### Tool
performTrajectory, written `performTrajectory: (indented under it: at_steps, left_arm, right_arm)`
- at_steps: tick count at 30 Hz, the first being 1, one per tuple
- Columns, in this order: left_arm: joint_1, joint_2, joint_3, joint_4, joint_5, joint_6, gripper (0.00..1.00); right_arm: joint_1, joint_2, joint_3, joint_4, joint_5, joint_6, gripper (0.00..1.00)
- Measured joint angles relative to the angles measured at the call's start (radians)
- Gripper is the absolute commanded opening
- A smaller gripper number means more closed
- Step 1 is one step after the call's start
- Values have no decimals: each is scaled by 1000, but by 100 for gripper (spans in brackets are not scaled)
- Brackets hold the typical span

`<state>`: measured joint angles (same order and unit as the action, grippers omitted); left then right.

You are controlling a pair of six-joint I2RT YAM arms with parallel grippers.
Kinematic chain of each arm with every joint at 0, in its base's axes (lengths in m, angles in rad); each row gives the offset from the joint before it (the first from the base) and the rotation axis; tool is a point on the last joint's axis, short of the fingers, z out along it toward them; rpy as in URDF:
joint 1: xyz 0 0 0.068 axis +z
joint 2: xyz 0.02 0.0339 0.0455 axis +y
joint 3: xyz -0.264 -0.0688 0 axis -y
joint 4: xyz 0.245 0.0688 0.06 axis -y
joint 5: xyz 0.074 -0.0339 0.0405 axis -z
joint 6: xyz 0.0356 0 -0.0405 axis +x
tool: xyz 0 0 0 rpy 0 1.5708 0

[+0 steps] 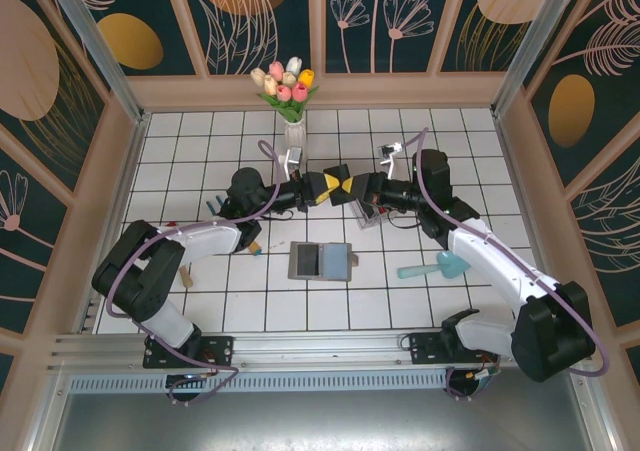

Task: Put the credit cards into the card holder
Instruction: Insert the credit card into the card slot.

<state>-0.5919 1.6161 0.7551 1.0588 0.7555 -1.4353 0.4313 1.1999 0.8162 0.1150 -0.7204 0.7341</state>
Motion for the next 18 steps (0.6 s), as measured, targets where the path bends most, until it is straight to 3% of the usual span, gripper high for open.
performTrajectory:
  at_steps: [5,12,18]
  left_arm:
    - [-1,0,-18,8,0,-7,17]
    - [-4,-3,-65,12,-7,-16,3]
    - [-10,-74,-143,-55,-22,39,0]
  right_arm:
    - [-7,0,-14,-3,0,7,11]
    - [-6,-3,-72,43,-3,63,11]
    - [12,-33,-144,39,66,99,32]
